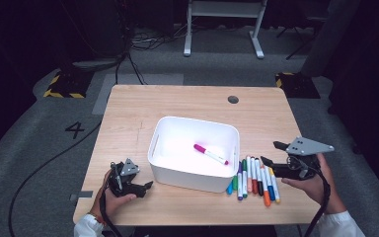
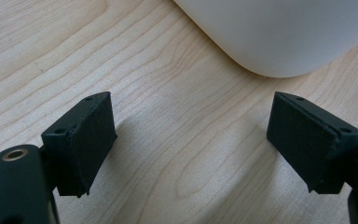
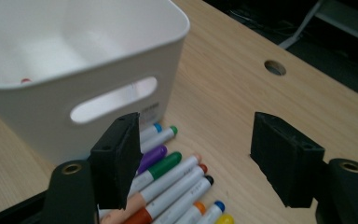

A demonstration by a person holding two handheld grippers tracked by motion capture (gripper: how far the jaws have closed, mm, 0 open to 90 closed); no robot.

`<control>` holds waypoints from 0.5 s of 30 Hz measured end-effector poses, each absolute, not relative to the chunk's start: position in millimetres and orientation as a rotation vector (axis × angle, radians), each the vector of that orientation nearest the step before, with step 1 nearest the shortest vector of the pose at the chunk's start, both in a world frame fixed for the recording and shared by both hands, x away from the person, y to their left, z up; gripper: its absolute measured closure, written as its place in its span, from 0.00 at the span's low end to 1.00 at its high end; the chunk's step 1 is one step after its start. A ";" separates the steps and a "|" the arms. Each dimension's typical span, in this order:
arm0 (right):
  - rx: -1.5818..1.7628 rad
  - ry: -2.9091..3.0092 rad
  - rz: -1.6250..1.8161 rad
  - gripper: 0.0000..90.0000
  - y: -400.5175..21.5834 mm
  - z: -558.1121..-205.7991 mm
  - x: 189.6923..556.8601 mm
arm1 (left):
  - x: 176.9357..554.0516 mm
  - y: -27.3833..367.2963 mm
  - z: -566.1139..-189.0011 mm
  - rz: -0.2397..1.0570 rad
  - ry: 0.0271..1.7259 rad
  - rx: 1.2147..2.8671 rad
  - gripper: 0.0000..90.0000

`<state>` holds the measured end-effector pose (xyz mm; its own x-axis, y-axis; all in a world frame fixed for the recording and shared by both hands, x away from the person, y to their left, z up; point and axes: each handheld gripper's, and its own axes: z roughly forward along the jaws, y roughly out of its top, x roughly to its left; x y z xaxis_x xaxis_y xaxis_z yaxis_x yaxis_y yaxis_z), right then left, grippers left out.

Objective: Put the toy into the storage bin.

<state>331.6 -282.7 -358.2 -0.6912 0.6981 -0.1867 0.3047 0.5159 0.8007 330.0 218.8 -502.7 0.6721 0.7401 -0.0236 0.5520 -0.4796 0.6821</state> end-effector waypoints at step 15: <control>1.132 2.255 0.905 0.43 -335.2 -450.3 342.3 | 330.0 218.8 -502.7 0.359 0.991 2.209 0.17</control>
